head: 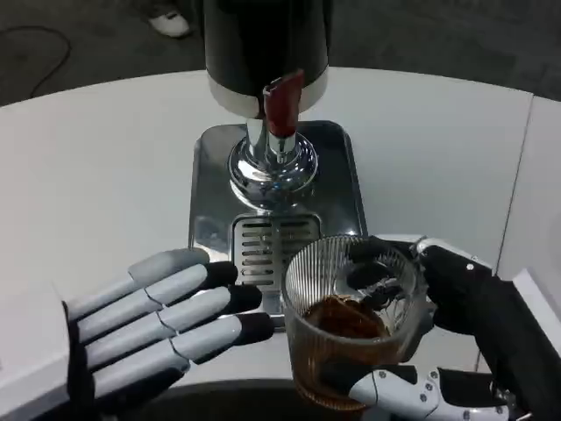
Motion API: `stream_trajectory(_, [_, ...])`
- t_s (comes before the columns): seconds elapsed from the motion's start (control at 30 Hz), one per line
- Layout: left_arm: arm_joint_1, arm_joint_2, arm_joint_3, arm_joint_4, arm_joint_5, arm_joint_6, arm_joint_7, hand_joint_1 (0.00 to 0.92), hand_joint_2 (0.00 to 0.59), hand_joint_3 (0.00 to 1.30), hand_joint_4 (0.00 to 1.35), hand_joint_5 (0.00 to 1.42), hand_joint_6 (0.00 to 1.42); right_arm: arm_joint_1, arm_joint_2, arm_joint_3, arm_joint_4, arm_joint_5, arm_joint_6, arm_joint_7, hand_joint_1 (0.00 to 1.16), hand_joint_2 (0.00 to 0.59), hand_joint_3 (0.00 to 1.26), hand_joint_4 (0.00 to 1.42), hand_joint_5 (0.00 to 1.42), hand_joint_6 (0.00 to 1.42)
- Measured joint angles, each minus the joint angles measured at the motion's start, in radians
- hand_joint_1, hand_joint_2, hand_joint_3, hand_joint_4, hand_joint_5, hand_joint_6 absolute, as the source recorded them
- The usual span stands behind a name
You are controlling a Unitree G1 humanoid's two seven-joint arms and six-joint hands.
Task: Grasp the cup under the faucet to collect the drink, then remove the cup.
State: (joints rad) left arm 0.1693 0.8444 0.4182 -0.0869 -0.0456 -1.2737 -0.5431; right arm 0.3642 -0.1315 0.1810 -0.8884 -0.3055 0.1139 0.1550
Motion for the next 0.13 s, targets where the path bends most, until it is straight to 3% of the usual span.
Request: stream_trajectory(0.13, [-0.004,0.003,0.000,0.000,0.000,0.000,0.001,0.000,0.095,0.05,0.00,0.00,0.00,0.000,0.000,0.000,-0.013,0.000,0.006,0.000,0.89,0.145,0.73,0.81,0.98,0.93])
